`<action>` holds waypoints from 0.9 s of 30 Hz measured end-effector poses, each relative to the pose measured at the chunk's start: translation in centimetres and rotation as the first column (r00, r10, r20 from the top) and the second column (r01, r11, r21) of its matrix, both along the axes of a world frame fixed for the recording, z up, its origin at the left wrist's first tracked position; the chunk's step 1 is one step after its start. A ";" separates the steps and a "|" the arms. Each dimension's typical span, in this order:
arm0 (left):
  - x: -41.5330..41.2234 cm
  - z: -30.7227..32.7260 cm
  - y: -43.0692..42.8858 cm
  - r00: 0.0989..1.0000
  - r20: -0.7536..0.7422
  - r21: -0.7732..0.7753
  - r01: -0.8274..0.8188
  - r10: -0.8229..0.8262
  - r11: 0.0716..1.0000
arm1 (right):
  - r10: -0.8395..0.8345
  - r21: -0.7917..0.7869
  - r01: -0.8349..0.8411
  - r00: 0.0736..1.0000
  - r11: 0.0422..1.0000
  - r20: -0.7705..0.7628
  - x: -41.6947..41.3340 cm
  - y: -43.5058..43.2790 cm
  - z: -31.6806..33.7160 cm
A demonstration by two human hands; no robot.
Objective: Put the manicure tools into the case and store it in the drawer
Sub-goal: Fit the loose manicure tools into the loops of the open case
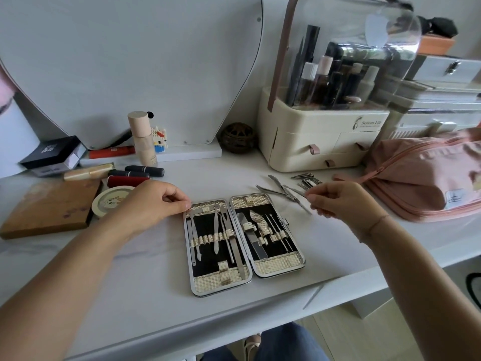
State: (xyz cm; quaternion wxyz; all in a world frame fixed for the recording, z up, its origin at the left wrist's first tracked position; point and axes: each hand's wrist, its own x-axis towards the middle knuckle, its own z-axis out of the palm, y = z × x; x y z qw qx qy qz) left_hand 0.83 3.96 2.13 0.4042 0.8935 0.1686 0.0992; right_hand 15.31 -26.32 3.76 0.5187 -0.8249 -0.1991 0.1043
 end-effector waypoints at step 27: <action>0.0 0.0 0.0 1.000 0.006 0.011 0.000 0.000 1.000 | 0.302 0.314 -0.185 0.874 0.931 -0.381 0.1 1.6 -0.2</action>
